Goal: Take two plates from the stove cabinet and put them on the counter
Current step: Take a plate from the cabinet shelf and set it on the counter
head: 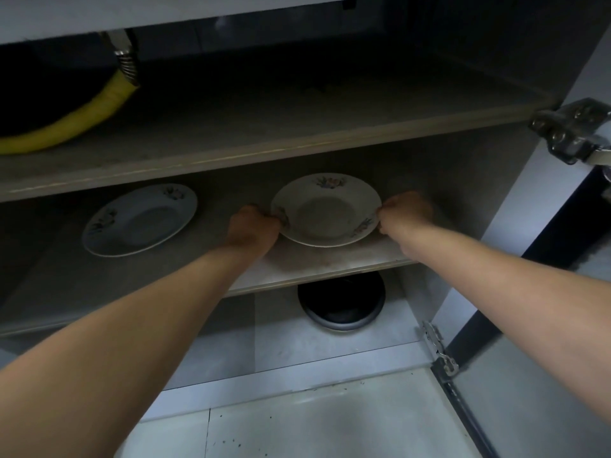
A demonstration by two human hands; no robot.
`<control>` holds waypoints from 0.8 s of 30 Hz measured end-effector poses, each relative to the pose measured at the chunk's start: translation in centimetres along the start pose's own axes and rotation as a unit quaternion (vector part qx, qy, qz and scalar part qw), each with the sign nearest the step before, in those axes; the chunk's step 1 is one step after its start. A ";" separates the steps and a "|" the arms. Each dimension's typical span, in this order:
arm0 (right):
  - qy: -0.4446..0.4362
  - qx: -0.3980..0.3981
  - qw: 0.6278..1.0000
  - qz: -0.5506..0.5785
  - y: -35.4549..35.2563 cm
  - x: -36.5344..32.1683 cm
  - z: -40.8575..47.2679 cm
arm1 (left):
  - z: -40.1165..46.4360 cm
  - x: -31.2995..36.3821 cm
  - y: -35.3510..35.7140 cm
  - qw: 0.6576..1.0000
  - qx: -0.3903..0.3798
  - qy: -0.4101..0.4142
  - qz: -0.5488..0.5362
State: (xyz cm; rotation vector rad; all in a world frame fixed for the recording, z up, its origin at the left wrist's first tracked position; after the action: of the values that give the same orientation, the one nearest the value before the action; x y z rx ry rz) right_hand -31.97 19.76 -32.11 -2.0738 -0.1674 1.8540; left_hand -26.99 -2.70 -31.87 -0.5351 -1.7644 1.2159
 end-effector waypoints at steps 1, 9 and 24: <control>0.013 0.008 1.000 0.020 0.0 0.0 0.1 | 0.1 0.1 0.0 1.000 -0.006 -0.012 -0.020; 0.028 0.010 0.999 0.046 0.1 0.3 0.0 | -0.3 0.2 0.3 0.985 -0.018 -0.068 -0.158; 0.011 -0.004 0.997 0.079 -1.7 0.3 -2.3 | -5.1 -0.1 -1.4 0.944 -0.061 -0.078 -0.314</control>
State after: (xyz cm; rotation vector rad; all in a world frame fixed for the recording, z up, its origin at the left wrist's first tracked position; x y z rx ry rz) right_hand -29.39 21.03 -31.63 -2.1680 -0.0048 1.9217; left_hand -22.38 -0.78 -30.06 0.0751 -1.9428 0.7136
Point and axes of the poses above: each hand's wrist, its own z-axis towards the middle knuckle, its own y-axis out of the palm, x = y × z, the point moved 1 cm from there along z, towards the middle knuckle, and after that the axes turned 15 degrees about z, right-handed, at the moved point
